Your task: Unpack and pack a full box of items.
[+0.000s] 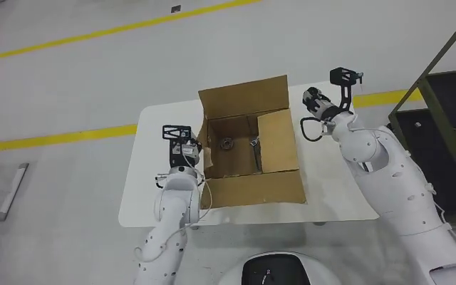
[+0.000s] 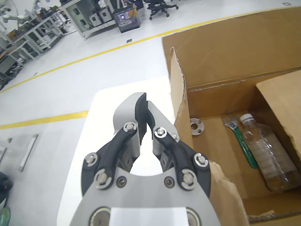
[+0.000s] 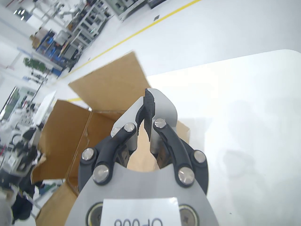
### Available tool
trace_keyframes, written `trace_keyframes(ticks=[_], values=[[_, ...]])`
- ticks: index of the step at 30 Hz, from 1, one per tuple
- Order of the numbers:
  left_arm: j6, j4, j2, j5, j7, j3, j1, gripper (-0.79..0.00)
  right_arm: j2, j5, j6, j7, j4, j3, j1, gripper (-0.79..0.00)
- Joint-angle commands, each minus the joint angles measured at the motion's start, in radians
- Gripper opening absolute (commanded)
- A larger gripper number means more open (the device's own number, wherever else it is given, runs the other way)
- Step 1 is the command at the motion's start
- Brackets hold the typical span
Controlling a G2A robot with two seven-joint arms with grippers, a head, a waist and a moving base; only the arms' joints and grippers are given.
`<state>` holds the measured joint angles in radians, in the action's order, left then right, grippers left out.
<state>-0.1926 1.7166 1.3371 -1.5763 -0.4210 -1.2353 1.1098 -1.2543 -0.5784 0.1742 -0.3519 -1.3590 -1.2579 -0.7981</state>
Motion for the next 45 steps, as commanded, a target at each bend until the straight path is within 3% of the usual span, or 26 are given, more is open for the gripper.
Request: trace_keyframes(ticks=[1, 6, 19, 32, 35, 45], values=[[0.042, -0.004, 0.0, -0.002, 0.003, 0.013, 0.001, -0.785, -0.006, 0.026, 0.06, 0.013, 0.045, -0.001, 0.033, -0.785], [0.09, 0.002, 0.006, 0.001, -0.004, 0.052, 0.002, -0.785, -0.022, 0.025, 0.174, -0.026, 0.154, 0.03, 0.127, -0.785], [0.218, -0.058, 0.014, 0.029, -0.029, 0.094, -0.015, -0.785, -0.052, 0.13, 0.033, -0.056, 0.359, 0.06, 0.289, -0.785], [0.322, -0.08, 0.014, 0.084, -0.131, 0.083, -0.03, -0.785, -0.052, 0.147, 0.026, -0.052, 0.348, 0.052, 0.274, -0.785], [0.333, -0.086, 0.014, 0.085, -0.155, 0.085, -0.034, -0.785, -0.057, 0.162, 0.08, -0.076, 0.348, 0.056, 0.284, -0.785], [0.34, -0.07, 0.012, 0.08, -0.152, 0.071, -0.027, -0.785, -0.078, 0.276, 0.002, -0.144, 0.447, 0.075, 0.328, -0.785]])
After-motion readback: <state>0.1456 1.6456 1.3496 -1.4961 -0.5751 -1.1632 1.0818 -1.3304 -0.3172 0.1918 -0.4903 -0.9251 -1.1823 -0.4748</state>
